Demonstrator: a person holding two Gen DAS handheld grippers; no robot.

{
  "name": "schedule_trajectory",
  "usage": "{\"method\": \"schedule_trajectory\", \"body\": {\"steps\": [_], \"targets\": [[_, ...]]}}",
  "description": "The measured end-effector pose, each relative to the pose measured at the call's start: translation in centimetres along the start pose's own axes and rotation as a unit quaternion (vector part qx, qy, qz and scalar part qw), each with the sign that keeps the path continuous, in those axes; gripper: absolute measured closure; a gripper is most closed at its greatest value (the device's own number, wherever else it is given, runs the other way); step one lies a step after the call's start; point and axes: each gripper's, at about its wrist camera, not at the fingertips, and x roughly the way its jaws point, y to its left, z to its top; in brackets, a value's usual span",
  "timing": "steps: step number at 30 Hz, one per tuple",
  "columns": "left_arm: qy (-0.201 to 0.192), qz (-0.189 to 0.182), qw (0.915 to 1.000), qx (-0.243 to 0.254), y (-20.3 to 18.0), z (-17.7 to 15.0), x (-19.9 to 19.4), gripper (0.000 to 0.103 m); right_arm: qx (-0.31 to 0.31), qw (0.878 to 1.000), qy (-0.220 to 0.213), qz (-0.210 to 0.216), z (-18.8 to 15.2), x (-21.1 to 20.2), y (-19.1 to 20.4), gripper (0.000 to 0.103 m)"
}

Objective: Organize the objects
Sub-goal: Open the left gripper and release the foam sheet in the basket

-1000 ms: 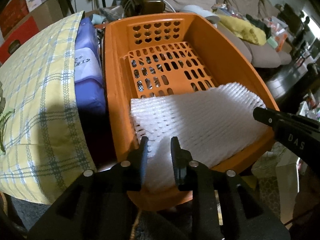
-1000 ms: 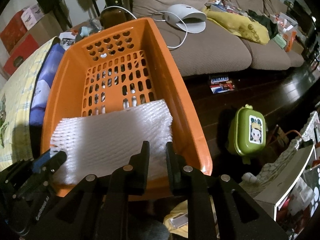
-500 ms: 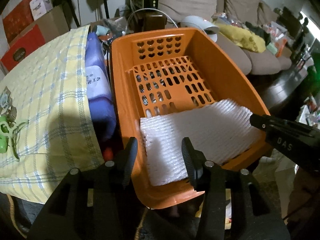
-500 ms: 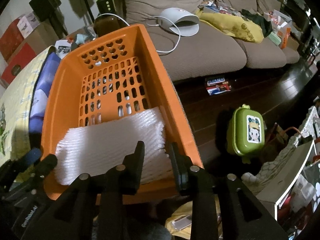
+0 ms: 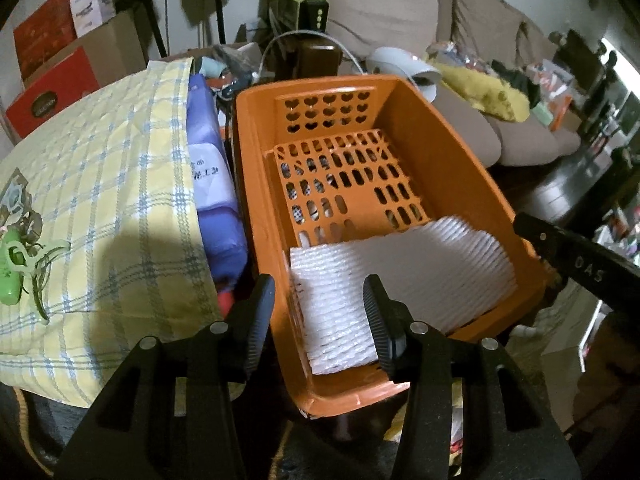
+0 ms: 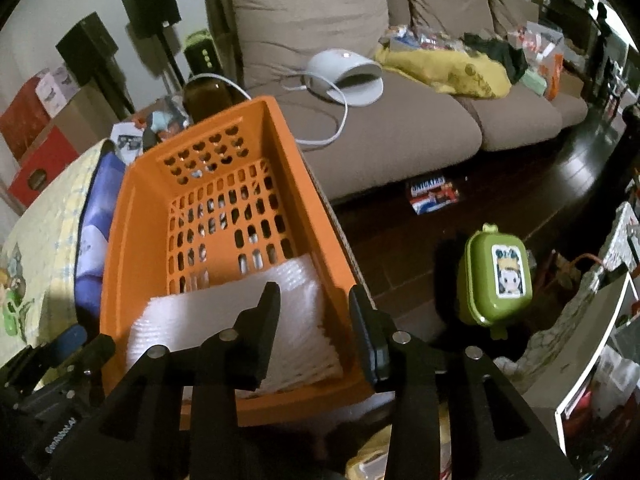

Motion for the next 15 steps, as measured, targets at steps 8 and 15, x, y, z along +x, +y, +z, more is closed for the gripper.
{"method": "schedule_trajectory", "body": {"steps": [8,15], "targets": [[-0.03,0.01,0.9995,-0.003,1.0,1.0,-1.6,0.059,-0.012,1.0,-0.025,0.007,0.2,-0.7,0.4,0.068],[-0.052,0.013,0.9986,-0.006,1.7,1.6,-2.9,0.059,0.004,0.999,-0.027,0.04,0.3,-0.8,0.2,0.086]]}}
